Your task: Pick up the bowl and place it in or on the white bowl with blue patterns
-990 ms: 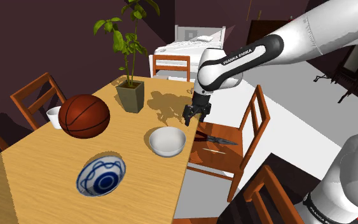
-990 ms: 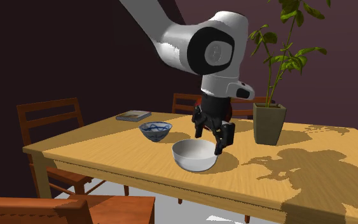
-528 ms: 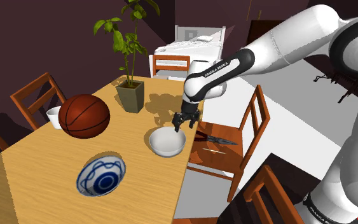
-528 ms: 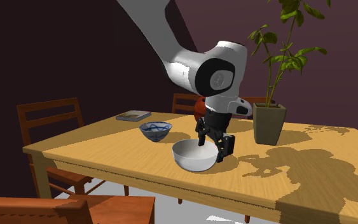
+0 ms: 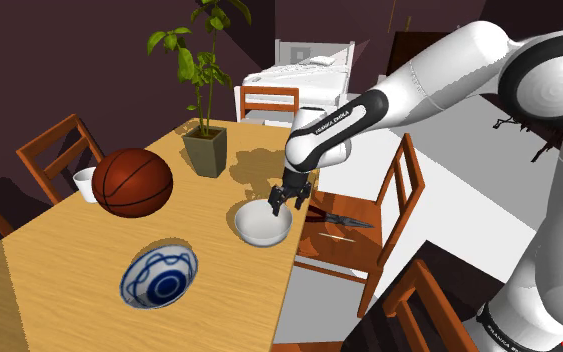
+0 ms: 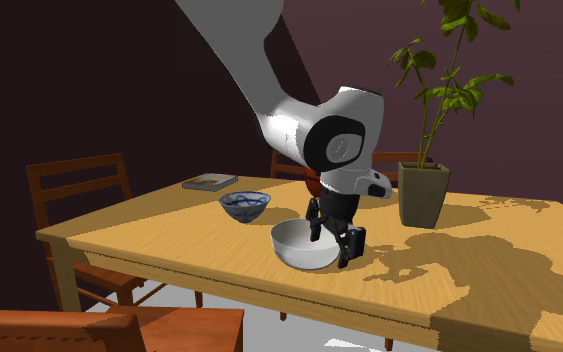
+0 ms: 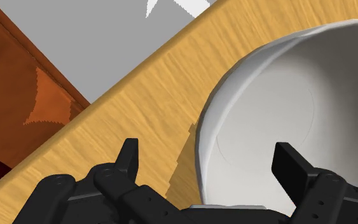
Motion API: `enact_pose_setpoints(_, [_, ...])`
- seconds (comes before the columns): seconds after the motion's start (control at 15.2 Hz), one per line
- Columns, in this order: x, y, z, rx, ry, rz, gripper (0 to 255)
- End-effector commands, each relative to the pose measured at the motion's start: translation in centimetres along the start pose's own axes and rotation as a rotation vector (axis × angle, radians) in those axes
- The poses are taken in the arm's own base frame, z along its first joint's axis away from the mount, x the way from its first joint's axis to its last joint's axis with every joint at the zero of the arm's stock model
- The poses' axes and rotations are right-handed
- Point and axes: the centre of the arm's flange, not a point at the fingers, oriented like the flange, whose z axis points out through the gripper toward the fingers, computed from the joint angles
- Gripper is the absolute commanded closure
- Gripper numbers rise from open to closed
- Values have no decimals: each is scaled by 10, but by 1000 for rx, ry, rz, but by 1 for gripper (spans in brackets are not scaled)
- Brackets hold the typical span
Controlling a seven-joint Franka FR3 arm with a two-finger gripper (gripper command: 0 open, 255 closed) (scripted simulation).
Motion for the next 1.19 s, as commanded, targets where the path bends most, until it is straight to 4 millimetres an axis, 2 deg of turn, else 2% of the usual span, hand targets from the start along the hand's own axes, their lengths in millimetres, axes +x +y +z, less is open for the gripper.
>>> enact_pose_setpoints(0.0, [0,0,1,0,0,0,0])
enact_pose_setpoints(0.26, [0,0,1,0,0,0,0])
enact_pose_setpoints(0.33, [0,0,1,0,0,0,255])
enact_pose_setpoints(0.92, [0,0,1,0,0,0,255])
enact_pose_setpoints(1.12, [0,-4,-14,0,0,0,255])
